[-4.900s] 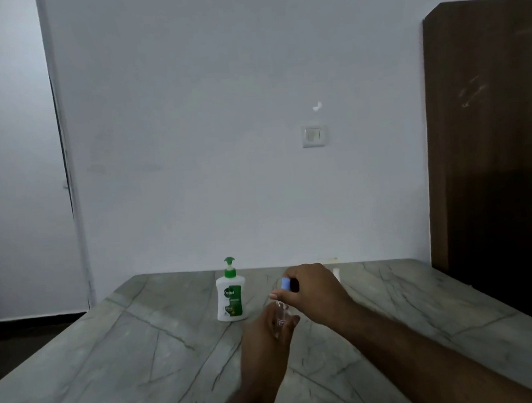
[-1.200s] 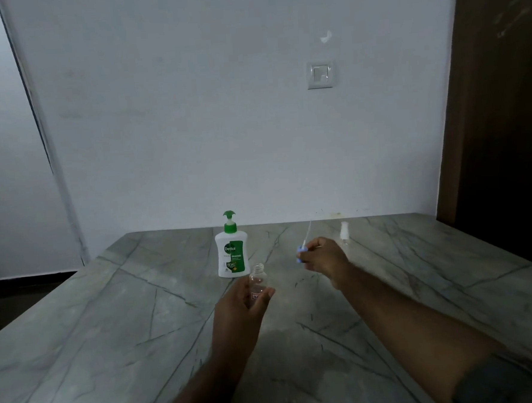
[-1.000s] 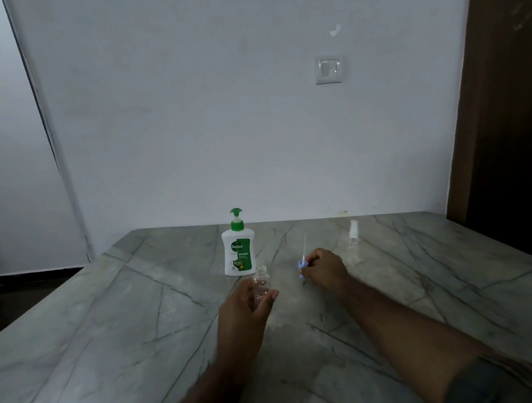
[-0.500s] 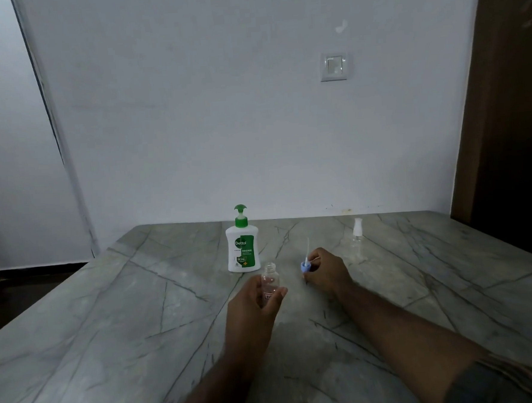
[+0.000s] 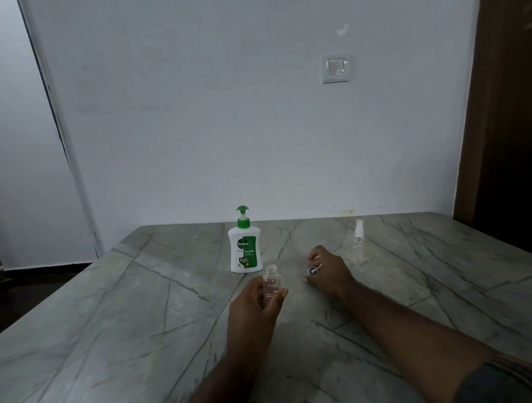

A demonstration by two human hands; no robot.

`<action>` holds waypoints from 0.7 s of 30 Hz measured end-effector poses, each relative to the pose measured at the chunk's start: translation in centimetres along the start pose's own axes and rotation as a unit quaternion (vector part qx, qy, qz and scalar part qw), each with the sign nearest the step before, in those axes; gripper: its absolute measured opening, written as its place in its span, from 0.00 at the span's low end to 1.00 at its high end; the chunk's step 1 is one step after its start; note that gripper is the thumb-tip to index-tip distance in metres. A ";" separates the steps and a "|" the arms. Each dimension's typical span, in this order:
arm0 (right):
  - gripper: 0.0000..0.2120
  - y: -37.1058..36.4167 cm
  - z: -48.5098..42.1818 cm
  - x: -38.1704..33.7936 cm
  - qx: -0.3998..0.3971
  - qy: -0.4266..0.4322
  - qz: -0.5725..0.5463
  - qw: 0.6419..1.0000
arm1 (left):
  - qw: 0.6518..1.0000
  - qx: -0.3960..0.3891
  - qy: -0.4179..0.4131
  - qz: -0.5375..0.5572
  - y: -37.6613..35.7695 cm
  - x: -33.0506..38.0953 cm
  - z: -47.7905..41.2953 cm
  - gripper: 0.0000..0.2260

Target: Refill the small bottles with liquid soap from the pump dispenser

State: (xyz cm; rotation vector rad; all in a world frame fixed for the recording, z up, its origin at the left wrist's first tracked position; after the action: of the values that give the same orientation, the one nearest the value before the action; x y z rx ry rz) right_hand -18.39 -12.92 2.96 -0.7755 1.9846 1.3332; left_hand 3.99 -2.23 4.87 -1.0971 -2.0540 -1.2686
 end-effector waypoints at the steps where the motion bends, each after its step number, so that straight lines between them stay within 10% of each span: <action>1: 0.18 -0.1 0.0 -0.3 -0.013 0.018 0.008 1.000 | 1.000 0.000 -0.001 0.000 0.0 0.0 0.0 0.07; 21: 0.18 -0.9 0.4 -0.4 -0.113 0.095 0.040 0.988 | 1.000 0.005 0.001 0.004 0.1 -0.2 0.0 0.06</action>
State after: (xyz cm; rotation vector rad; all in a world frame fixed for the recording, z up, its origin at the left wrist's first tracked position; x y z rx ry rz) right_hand -17.40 -12.78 2.65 -0.9676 2.0506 1.6045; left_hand 4.21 -2.25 4.77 -1.0969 -2.0508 -1.2539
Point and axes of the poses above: each hand's wrist, its own z-axis away from the middle knuckle, its own y-axis out of the back of the hand, x = y × z, the point moved 9 cm from there along -z, towards the middle knuckle, and after that the axes turned 9 degrees about -z, right-handed, at the moved point
